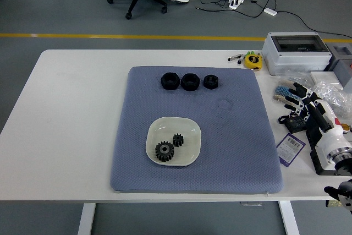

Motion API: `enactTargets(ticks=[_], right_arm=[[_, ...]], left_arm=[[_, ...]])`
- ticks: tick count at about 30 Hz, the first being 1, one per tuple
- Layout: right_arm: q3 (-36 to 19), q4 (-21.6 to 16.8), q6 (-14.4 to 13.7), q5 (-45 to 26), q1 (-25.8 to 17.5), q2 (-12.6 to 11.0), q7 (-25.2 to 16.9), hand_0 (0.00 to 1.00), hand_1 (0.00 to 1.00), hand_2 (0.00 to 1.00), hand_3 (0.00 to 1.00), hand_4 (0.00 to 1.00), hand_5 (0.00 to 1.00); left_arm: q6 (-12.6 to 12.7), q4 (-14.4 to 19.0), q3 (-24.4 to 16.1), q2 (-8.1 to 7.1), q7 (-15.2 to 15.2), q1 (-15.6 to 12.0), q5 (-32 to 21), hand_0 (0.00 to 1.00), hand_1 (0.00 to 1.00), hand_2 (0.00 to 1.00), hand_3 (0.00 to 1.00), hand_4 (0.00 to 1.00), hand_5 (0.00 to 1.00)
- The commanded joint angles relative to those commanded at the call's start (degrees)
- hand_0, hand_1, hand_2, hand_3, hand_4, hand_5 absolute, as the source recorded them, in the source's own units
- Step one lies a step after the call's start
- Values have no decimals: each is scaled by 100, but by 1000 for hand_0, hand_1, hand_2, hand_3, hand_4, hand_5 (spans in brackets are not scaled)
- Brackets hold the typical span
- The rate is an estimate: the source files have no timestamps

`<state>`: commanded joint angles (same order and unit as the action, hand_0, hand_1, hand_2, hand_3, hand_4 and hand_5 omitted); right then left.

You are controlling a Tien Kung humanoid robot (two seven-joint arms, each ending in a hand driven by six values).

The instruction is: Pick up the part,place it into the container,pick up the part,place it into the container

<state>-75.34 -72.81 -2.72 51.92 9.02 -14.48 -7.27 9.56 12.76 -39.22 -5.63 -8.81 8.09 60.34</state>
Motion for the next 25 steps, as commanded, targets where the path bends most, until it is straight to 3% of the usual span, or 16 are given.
enactTargets(ticks=[10,14,18,19,21,25], right_arm=[[-3,-8,178,118,-40,16,20,755,772,813,835,998,681],[10,9,171,138,-21,23,34,754,771,809,830,998,680],[28,24,157,134,-5,28,36,754,771,809,830,998,680],[30,28,170,145,-6,28,39,755,770,806,823,998,677],[37,40,192,170,-10,29,50,755,770,806,823,998,677],[48,61,209,187,-20,33,68,755,770,806,823,998,677]], left_arm=[[-5,-32,-112,21,-27,33,72,671,668,658,556,625,579],[-170,-53,-247,28,-54,64,208,686,683,698,563,631,569],[-419,-36,-265,-4,-55,83,382,686,683,698,563,631,569],[-545,-31,-296,-22,-30,99,514,705,714,775,589,650,575],[-852,-23,-386,-65,34,142,824,705,714,775,589,650,575],[-1126,-19,-513,-82,136,187,1052,705,714,775,589,650,575]])
